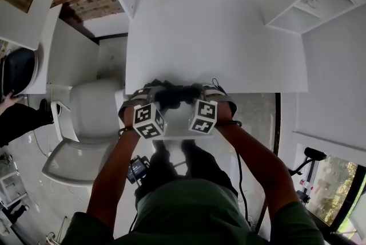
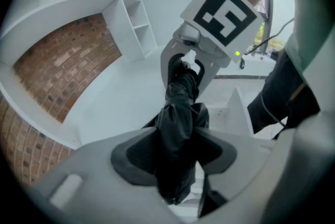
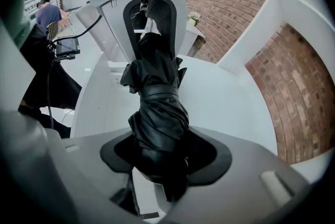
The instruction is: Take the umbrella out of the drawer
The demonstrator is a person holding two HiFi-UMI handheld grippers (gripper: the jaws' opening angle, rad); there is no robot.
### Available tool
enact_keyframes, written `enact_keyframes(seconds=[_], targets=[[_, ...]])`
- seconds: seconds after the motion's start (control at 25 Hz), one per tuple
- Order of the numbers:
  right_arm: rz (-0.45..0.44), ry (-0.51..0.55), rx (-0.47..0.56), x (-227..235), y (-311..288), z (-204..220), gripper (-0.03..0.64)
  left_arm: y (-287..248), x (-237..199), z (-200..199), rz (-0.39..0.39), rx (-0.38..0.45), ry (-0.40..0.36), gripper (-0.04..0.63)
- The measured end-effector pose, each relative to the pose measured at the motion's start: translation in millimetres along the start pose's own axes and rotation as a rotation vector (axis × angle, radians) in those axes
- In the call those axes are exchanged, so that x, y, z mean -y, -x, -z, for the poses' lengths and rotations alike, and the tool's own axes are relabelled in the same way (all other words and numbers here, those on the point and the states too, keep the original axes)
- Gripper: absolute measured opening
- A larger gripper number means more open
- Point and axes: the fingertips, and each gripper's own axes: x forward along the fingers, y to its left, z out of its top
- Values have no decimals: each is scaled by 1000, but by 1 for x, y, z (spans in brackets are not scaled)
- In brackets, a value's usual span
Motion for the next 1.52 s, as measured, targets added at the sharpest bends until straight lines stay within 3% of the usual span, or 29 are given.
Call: enact_keyframes(seconds=[0.4,0.84,0.96,1.04,1.28,1.52], targets=[[73,52,-3,56,-14,-4,244,-13,-51,-5,-119,14,29,196],[96,47,-30,95,-42,-4,252,-34,-94,4,-168,8,86,192],[90,25,-47,102,-51,-1,252,-38,-103,6,-179,15,107,160],[84,0,-53,107,-56,1,253,-41,-108,6,-186,23,121,104],[88,-41,-51,118,-63,0,269,-42,-125,4,-206,39,144,94],[134,-37,4,133,-45,-15,236,-25,-141,-6,-270,81,157,15]])
